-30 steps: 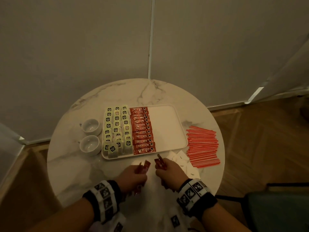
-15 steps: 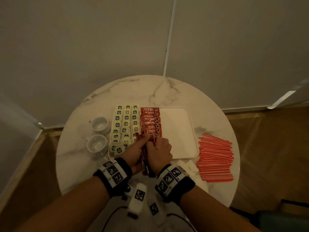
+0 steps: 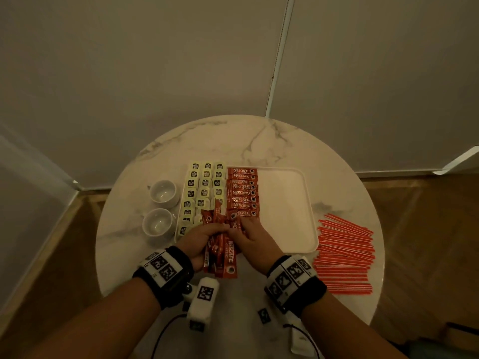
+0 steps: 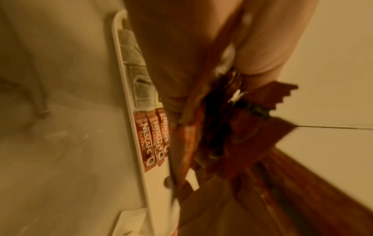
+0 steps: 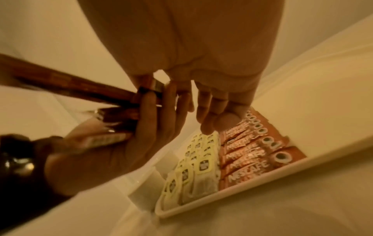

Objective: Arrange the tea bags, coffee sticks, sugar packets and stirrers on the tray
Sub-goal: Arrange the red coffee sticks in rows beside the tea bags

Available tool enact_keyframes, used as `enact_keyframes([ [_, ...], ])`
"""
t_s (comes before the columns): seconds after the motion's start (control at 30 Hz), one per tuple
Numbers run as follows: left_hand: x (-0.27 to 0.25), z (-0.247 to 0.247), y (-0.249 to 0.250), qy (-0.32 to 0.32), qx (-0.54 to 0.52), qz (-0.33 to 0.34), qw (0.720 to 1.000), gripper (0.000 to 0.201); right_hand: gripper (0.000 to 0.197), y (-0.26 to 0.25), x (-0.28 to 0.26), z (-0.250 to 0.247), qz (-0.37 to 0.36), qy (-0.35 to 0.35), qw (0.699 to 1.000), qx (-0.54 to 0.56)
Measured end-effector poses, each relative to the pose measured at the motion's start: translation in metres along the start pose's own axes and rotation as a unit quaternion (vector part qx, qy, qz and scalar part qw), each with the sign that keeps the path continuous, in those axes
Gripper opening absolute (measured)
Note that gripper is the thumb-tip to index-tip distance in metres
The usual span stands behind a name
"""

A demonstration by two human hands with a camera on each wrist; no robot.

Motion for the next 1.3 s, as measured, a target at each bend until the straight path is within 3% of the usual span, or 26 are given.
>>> enact_keyframes([
  [0.17,0.006,0.007,-0.009,0.028,0.022,-0.049,0.998,0.023,0.030,0.020,0.004,0.010,0.034,0.033,0.988,-0.149],
  [0.27,0.009,0.009,-0.014,0.027,-0.004,-0.061,0.998,0.029,0.022,0.011,0.000,0.004,0.049,0.078,0.990,-0.109],
  [0.37,0.010,0.012,-0.012,0.004,-0.029,-0.063,0.998,0.022,0.021,0.002,-0.005,-0.004,0.059,0.147,0.987,-0.025],
  [0.47,0.010,0.017,-0.009,-0.013,-0.045,-0.071,0.996,0.020,0.020,-0.003,-0.010,-0.010,0.049,0.189,0.980,-0.024],
  [0.67,0.017,0.011,-0.007,0.009,-0.031,-0.019,0.999,0.036,0.009,0.011,-0.020,-0.019,0.125,0.158,0.978,0.048],
  [0.73,0.015,0.008,-0.008,0.006,0.033,-0.005,0.999,0.032,0.004,0.016,-0.023,-0.025,0.177,0.145,0.961,0.155],
  [0.83,0.011,0.006,-0.016,0.030,0.165,0.053,0.984,0.031,0.023,0.016,-0.025,-0.028,0.207,0.114,0.932,0.276],
  [0.93,0.009,0.003,-0.026,0.050,0.211,0.080,0.973,0.037,0.024,0.013,-0.024,-0.025,0.212,0.076,0.915,0.335],
  [1.03,0.007,0.001,-0.026,0.062,0.246,0.113,0.961,0.028,0.020,0.011,-0.023,-0.023,0.239,0.060,0.898,0.364],
  [1.1,0.004,0.000,-0.022,0.067,0.289,0.150,0.943,0.025,0.016,0.012,-0.020,-0.027,0.243,0.063,0.908,0.336],
  [1.17,0.003,-0.001,-0.017,0.062,0.329,0.172,0.926,0.032,0.011,0.017,-0.013,-0.037,0.206,0.060,0.950,0.226],
  [1.23,0.004,-0.006,-0.012,0.065,0.369,0.182,0.909,0.036,0.005,0.021,-0.006,-0.048,0.163,0.019,0.981,0.106],
  [1.3,0.007,-0.012,-0.007,0.075,0.379,0.188,0.903,0.032,0.001,0.023,-0.001,-0.056,0.143,-0.041,0.988,0.038],
])
Point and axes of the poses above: each hand's wrist, its own x-axis towards the middle knuckle, its own z-axis out of the palm, y = z × x, the point moved 1 cm from there along x, towards the middle knuckle, and after that the axes turned 11 degrees about y, right-handed, at the moved point
